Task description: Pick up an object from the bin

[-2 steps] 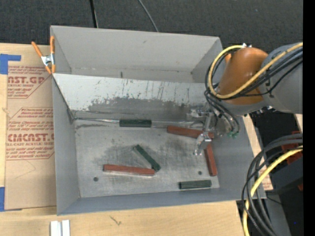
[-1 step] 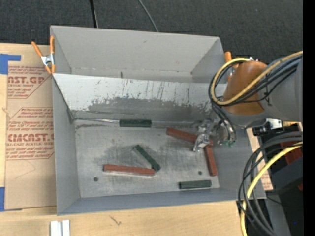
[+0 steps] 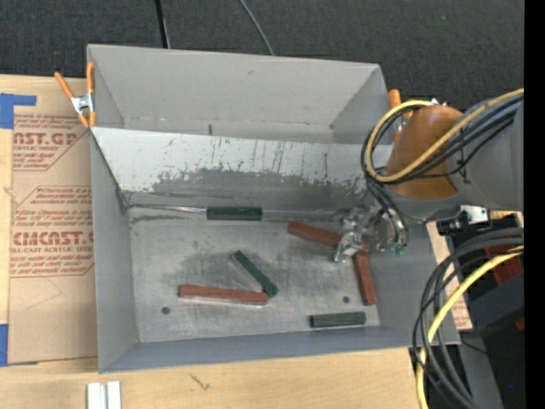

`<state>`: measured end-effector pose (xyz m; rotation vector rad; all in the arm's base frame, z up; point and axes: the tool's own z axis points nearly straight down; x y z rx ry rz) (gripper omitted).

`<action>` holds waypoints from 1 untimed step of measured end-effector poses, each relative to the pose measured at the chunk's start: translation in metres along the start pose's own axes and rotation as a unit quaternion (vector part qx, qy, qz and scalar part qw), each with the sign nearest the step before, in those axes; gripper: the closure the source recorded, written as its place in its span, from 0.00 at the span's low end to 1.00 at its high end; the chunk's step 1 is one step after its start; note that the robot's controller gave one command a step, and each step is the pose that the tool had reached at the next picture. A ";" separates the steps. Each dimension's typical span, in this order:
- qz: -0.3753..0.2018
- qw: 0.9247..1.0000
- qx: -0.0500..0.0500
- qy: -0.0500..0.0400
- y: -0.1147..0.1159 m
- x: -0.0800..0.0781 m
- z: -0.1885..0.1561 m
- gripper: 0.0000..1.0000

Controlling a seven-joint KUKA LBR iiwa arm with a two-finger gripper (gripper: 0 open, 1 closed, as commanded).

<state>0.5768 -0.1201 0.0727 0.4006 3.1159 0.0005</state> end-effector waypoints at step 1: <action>0.009 1.000 0.000 -0.001 0.018 0.001 -0.129 1.00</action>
Offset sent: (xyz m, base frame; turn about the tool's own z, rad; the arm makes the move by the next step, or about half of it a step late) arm 0.0000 0.0000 0.0000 0.0000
